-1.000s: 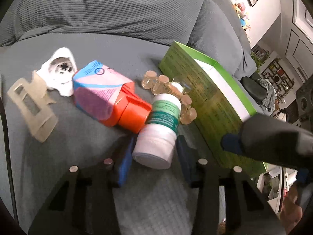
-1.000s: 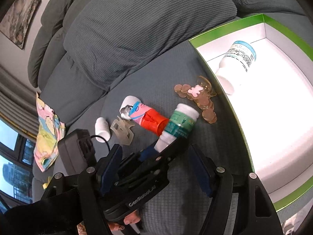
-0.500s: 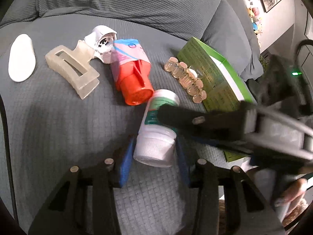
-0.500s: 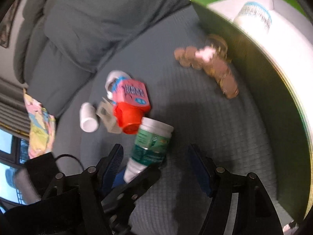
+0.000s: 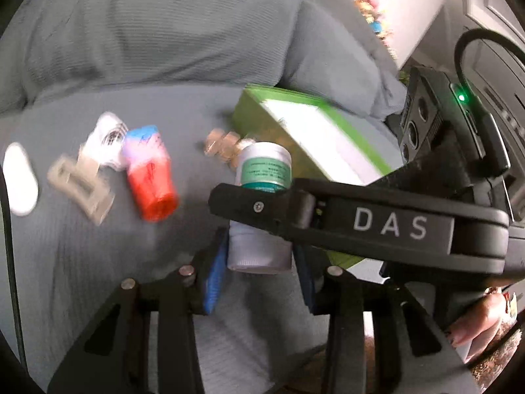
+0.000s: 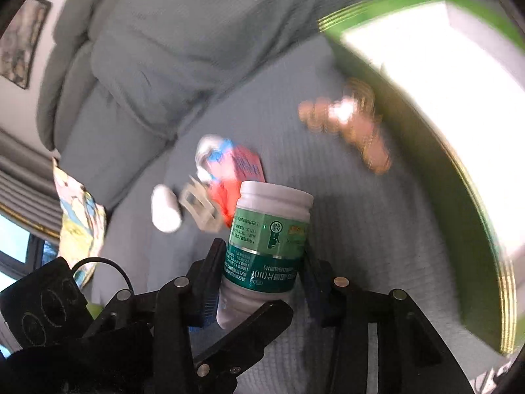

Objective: Organize rigid objects
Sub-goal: 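Lower the green-labelled bottle into the green box and open the left tool, then move the right tool to the plain white bottle and grasp it, then lift the plain white bottle and carry it toward the green box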

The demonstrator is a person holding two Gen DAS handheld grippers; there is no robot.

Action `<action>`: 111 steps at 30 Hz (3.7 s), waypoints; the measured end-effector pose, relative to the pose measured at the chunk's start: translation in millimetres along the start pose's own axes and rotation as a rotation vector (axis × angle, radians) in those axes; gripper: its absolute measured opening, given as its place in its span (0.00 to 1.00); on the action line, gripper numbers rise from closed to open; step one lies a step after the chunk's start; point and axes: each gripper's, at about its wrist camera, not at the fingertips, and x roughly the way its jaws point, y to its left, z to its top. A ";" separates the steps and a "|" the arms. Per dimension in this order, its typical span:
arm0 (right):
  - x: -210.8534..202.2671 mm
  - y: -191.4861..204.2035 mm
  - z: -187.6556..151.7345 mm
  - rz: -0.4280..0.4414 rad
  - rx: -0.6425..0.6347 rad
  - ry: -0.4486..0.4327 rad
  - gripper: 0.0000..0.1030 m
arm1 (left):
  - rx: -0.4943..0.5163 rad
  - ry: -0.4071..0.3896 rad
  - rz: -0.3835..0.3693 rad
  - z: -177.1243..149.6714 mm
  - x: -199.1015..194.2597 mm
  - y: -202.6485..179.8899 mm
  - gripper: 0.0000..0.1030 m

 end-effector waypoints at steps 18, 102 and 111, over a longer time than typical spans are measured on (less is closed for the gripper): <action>-119.8 -46.7 34.7 -0.098 0.083 -0.336 0.45 | 0.227 0.001 -0.210 50.0 55.2 -96.4 0.36; 191.2 170.6 24.2 0.127 -0.481 0.311 0.52 | -0.399 -0.083 0.416 0.9 -9.2 209.7 0.44; 120.8 179.6 28.1 0.146 -0.517 0.124 0.52 | -0.263 -0.214 0.382 16.3 -44.4 153.4 0.44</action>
